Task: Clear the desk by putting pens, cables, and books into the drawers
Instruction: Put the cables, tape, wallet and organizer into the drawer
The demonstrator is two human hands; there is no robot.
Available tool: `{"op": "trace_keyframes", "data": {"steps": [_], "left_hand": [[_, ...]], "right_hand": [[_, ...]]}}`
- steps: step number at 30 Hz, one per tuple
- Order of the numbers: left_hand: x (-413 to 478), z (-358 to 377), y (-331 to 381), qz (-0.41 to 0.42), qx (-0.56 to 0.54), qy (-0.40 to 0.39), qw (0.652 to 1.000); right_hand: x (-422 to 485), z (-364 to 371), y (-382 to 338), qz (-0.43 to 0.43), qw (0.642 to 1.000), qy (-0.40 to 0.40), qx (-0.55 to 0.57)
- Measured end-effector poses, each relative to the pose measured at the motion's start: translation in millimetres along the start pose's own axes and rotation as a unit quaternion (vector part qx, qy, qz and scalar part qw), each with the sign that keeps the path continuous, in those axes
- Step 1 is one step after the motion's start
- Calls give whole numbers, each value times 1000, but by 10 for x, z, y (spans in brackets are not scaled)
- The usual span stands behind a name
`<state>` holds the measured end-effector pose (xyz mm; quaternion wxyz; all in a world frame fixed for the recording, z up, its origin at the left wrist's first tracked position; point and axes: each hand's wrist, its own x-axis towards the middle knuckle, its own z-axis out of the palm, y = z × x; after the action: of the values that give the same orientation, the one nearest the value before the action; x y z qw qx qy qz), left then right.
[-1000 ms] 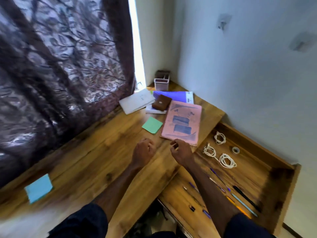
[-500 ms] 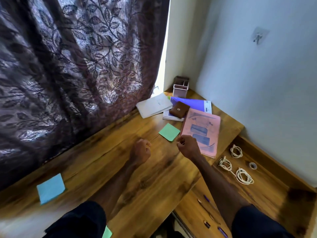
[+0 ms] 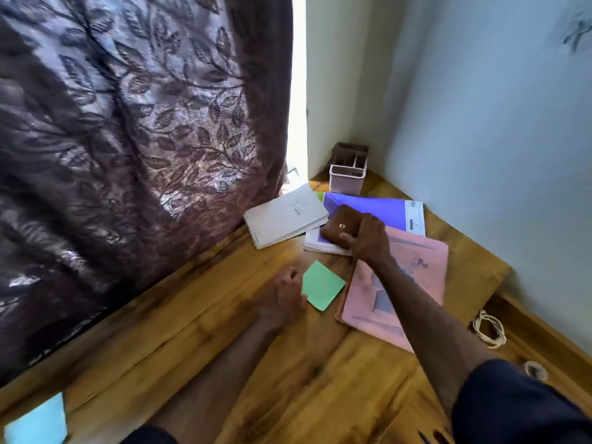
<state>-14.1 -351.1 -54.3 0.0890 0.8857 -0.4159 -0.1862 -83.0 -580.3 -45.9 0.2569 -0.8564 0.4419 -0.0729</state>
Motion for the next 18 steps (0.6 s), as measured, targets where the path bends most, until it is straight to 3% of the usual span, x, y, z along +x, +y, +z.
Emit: {"op": "trace_keyframes", "data": {"steps": [5, 9, 14, 16, 18], "left_hand": [[53, 98, -58, 17, 28, 21, 999], [92, 48, -88, 14, 11, -7, 1000], [114, -93, 10, 4, 21, -25, 999], [72, -149, 59, -1, 18, 23, 1000], [30, -176, 158, 7, -51, 105, 993]], "right_hand": [[378, -21, -114, 45, 994, -38, -89], [377, -108, -117, 38, 996, -18, -79], [17, -257, -126, 23, 990, 10, 142], [-234, -309, -61, 36, 981, 17, 192], [-568, -389, 75, 72, 957, 37, 279]]}}
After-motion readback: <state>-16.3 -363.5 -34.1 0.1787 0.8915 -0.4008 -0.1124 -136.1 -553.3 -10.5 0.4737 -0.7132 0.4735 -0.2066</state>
